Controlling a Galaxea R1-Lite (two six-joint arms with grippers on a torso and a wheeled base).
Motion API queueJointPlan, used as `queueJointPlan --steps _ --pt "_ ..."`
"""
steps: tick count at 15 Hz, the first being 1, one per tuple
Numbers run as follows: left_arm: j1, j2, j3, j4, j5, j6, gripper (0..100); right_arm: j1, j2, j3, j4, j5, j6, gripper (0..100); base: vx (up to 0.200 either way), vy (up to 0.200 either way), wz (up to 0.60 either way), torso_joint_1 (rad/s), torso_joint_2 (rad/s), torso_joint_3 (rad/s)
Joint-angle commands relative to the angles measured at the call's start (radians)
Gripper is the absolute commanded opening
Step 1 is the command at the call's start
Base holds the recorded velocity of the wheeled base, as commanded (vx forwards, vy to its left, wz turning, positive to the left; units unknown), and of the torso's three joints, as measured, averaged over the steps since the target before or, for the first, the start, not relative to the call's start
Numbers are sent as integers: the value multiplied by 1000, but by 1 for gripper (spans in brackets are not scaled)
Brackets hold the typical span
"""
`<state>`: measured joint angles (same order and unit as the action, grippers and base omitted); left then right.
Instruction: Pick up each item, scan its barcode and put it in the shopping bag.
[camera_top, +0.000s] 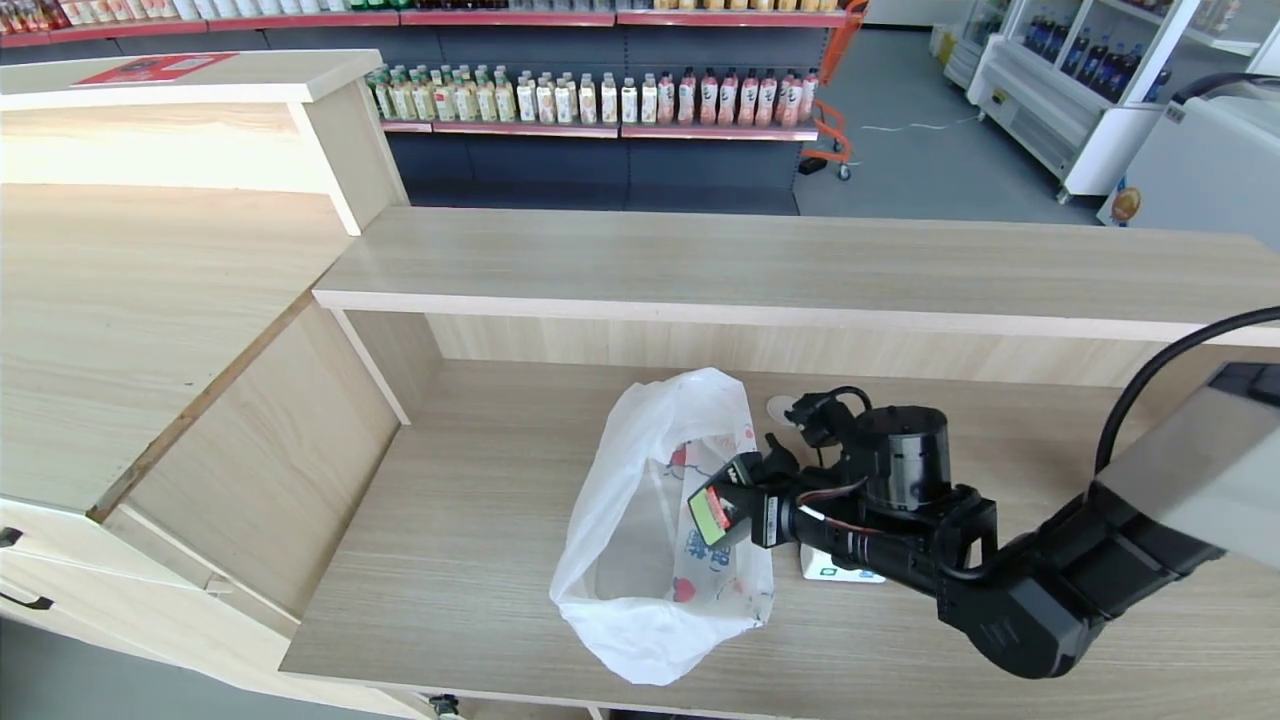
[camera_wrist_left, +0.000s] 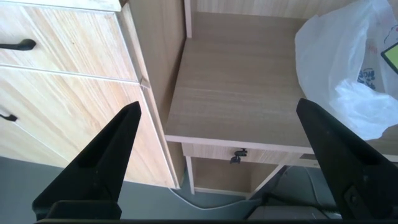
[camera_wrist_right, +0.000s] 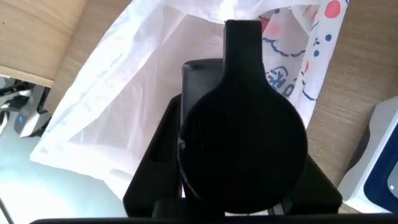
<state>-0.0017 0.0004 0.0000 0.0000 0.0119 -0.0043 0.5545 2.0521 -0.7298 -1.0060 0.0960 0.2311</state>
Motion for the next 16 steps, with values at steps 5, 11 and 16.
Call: queueJointPlan --steps 5,11,16 --pt "0 0 0 0 0 0 100 -33 237 -189 3 2 -176 0 0 0 0 0 0 0" --pt "0 0 0 0 0 0 100 25 353 -379 32 18 -237 0 0 0 0 0 0 0" --pt "0 0 0 0 0 0 100 -4 361 -396 84 19 -401 100 0 0 0 0 0 0"
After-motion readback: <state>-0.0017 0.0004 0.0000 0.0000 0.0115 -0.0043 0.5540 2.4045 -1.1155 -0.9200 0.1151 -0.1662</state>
